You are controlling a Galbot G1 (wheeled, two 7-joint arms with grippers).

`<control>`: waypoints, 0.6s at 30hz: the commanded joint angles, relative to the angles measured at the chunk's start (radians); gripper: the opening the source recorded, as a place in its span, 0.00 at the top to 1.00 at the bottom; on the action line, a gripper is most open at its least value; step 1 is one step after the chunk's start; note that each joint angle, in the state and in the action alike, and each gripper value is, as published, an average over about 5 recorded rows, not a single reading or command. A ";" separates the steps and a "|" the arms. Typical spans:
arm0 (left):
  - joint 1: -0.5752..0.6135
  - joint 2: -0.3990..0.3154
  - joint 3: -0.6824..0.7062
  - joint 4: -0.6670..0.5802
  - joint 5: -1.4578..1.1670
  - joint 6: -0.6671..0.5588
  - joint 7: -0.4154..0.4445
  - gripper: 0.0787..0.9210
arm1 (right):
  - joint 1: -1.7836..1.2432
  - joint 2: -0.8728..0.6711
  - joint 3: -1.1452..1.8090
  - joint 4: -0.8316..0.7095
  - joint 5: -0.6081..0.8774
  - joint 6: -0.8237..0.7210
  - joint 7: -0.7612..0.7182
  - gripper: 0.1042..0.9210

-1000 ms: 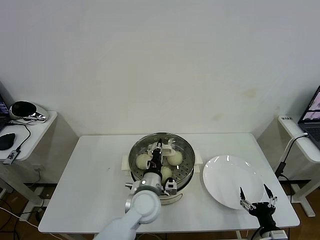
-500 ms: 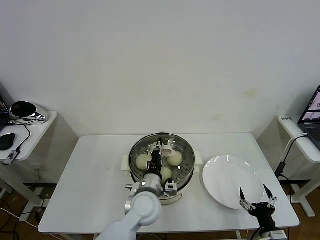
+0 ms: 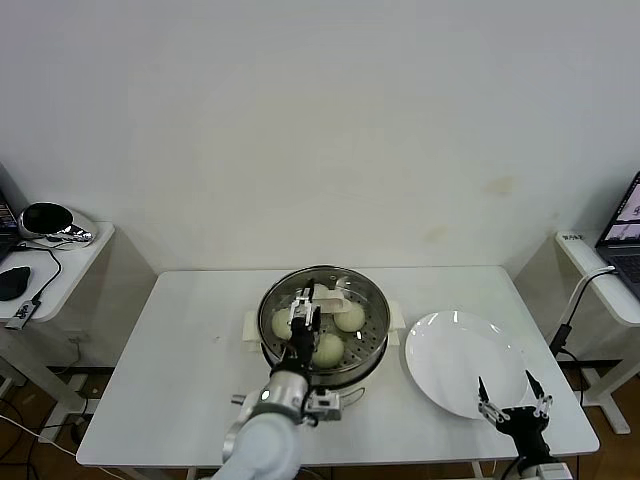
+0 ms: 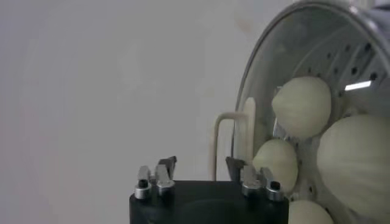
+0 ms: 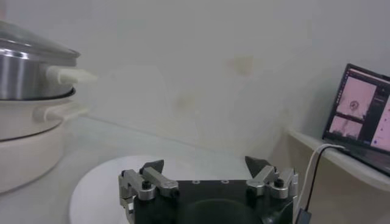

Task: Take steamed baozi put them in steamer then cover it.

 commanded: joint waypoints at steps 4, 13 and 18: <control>0.523 0.000 -0.496 -0.304 -0.833 -0.429 -0.426 0.12 | -0.006 -0.002 -0.009 -0.013 0.008 0.011 -0.002 0.12; 0.797 -0.055 -0.747 -0.239 -1.481 -0.595 -0.480 0.12 | -0.040 -0.056 -0.079 -0.032 0.117 0.016 -0.029 0.12; 0.837 -0.064 -0.729 -0.165 -1.524 -0.614 -0.458 0.12 | -0.089 -0.094 -0.141 -0.017 0.167 0.008 -0.031 0.12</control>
